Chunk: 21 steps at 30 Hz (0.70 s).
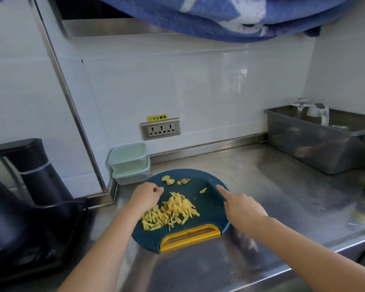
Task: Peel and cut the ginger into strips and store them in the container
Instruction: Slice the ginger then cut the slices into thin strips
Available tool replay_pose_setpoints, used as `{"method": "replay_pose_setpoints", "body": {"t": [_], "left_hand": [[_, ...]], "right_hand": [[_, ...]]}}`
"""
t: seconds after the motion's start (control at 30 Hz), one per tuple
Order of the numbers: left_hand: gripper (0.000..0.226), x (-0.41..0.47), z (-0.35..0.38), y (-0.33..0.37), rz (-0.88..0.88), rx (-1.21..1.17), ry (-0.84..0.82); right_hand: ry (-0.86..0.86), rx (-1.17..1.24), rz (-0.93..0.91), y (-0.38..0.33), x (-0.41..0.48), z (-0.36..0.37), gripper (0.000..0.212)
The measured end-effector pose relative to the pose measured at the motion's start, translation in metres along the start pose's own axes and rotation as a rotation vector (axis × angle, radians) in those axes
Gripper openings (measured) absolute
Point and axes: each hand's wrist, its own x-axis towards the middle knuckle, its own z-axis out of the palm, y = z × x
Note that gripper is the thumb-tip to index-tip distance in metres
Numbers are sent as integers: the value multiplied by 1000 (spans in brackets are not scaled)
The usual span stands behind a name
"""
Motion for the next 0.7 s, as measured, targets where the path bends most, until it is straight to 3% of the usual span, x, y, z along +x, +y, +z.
{"method": "replay_pose_setpoints", "body": {"t": [0.27, 0.37, 0.5, 0.7], "left_hand": [[30, -7, -1, 3, -36, -76, 36], [33, -13, 1, 3, -11, -87, 51], [41, -36, 7, 14, 133, -151, 166], [61, -66, 33, 48, 435, 1, 144]], "right_hand": [[-48, 69, -143, -30, -15, 20, 64], [-95, 296, -169, -40, -11, 5, 59], [-190, 781, -1, -39, 5, -33, 48], [-283, 887, 197, -52, 10, -46, 44]]}}
